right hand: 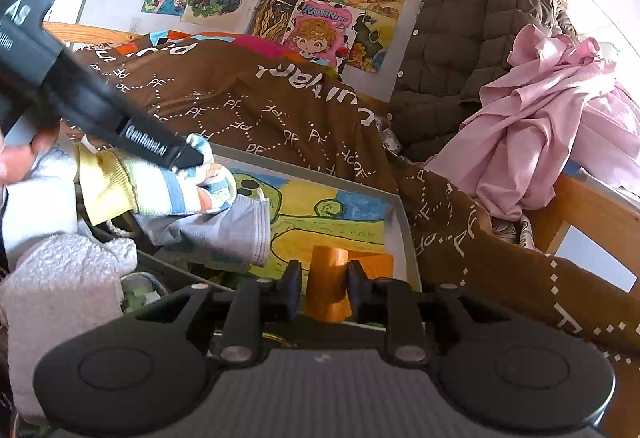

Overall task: Organize soft objects
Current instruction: 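Open the left tool over the tray while the right tool releases the orange item into it, then move both tools back over the remaining pile beside the tray, then grasp the black-white striped sock with the left tool while the right tool grasps the white fuzzy sock, then lift the striped sock with the left tool while the right tool lifts the white fuzzy sock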

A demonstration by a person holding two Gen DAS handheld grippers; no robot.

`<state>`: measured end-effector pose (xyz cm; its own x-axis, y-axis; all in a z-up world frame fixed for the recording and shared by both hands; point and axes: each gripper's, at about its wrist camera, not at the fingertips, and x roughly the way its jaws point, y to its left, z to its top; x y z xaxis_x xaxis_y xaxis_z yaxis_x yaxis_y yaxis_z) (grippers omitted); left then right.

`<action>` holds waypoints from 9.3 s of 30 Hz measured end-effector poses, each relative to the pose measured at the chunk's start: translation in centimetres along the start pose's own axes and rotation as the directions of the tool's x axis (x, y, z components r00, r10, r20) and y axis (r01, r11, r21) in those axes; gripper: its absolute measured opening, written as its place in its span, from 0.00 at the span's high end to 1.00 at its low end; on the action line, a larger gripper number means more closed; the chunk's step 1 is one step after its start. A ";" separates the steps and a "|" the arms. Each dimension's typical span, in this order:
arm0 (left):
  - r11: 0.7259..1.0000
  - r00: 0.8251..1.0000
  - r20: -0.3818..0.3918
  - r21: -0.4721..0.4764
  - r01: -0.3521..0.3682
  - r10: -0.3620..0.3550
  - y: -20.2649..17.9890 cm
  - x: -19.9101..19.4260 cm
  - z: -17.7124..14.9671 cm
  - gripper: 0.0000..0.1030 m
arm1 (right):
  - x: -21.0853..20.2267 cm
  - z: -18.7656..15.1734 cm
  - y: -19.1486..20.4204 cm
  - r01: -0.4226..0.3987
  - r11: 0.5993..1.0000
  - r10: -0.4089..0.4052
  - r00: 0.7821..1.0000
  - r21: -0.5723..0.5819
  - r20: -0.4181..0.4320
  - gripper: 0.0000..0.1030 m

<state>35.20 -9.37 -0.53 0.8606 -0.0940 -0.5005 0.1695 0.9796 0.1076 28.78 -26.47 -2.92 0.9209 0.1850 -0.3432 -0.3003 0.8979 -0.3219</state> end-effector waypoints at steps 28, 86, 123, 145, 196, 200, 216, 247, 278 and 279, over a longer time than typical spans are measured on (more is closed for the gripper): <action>0.991 0.994 0.089 -0.122 -0.048 0.059 0.8 -7.5 -1.5 0.08 | -4.8 2.2 -1.8 0.006 0.984 -0.018 0.998 0.177 0.062 0.18; 0.944 0.982 0.049 -0.288 -0.159 0.180 2.5 -32.1 -14.4 0.01 | -24.5 2.7 8.0 -0.115 0.976 0.103 0.992 0.186 0.074 0.00; 0.992 0.992 -0.116 -0.110 -0.065 0.052 1.6 -21.5 -14.3 0.01 | -17.6 -2.8 11.1 -0.204 0.979 0.204 0.972 0.010 -0.116 0.01; 0.998 0.991 -0.126 -0.038 0.040 -0.045 -0.5 -15.2 -12.0 0.01 | -14.6 -2.1 5.2 -0.126 0.990 0.121 0.990 0.062 0.074 0.16; 0.998 0.991 -0.124 0.042 -0.047 0.052 -4.0 -13.4 -12.9 0.93 | -11.0 -1.4 5.9 -0.210 0.978 0.210 0.978 -0.022 -0.007 0.51; 0.999 0.991 -0.131 0.020 -0.025 0.028 -3.8 -13.8 -12.9 0.97 | -11.4 -1.4 6.0 -0.218 0.975 0.218 0.976 -0.032 -0.013 0.54; 0.995 0.980 -0.182 0.048 0.090 -0.080 -4.6 -14.4 -13.9 0.68 | -11.7 -0.2 4.6 -0.291 0.956 0.290 0.956 0.023 0.048 0.33; 0.976 0.960 -0.269 0.174 0.129 -0.079 -5.4 -15.8 -16.5 0.98 | -8.1 0.1 10.2 -0.449 0.880 0.448 0.893 -0.153 -0.044 0.25; 0.997 0.964 -0.262 0.053 0.064 -0.048 -1.6 -21.4 -19.0 0.98 | -11.3 -3.0 11.6 -0.536 0.841 0.511 0.831 -0.074 -0.222 0.45; 0.997 0.964 -0.262 0.054 0.061 -0.045 -1.5 -21.4 -18.9 0.98 | -11.3 -2.9 11.7 -0.530 0.845 0.504 0.835 -0.077 -0.222 0.48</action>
<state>7.47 -5.48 -6.26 0.6966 -0.0883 -0.7120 0.2474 0.9611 0.1229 14.13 -19.23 -5.38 0.5624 0.5183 -0.6442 -0.7608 0.6295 -0.1577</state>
